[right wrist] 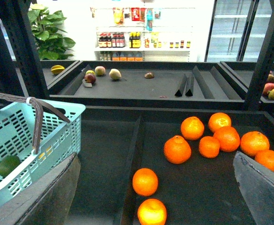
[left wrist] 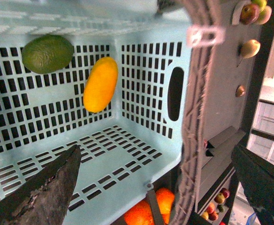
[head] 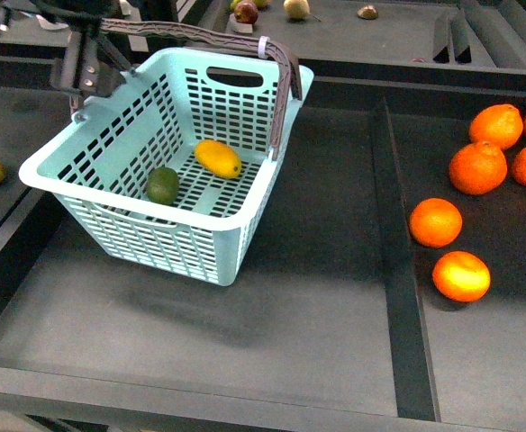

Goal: Pick mango and avocado into basket

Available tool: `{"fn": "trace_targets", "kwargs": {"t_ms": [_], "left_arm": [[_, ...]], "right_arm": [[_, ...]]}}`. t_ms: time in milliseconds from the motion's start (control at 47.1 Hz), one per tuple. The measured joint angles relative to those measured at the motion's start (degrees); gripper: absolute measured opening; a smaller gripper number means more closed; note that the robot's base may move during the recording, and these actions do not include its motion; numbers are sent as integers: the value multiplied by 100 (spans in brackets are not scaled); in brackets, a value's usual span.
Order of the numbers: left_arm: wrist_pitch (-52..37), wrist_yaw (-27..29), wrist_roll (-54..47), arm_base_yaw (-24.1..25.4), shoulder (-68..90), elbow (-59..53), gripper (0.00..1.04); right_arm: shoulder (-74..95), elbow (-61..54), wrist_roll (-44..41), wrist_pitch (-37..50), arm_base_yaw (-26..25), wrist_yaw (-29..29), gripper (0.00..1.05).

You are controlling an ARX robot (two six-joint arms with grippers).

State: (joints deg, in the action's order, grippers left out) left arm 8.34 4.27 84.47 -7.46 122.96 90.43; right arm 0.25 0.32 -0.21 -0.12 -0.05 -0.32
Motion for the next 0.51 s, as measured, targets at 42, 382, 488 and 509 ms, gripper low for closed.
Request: {"fn": "trace_targets", "kwargs": {"t_ms": [42, 382, 488, 509], "left_arm": [[-66, -42, -33, 133, -409, -409, 98], [-214, -737, -2149, 2037, -3314, -2634, 97], [-337, -887, -3056, 2763, -4002, -2806, 97], [-411, -949, -3338, 2968, -4177, -2857, 97]], "right_arm": [[0, 0, 0, 0, 0, 0, 97], [0, 0, 0, 0, 0, 0, 97], [0, 0, 0, 0, 0, 0, 97], [0, 0, 0, 0, 0, 0, 97]]}}
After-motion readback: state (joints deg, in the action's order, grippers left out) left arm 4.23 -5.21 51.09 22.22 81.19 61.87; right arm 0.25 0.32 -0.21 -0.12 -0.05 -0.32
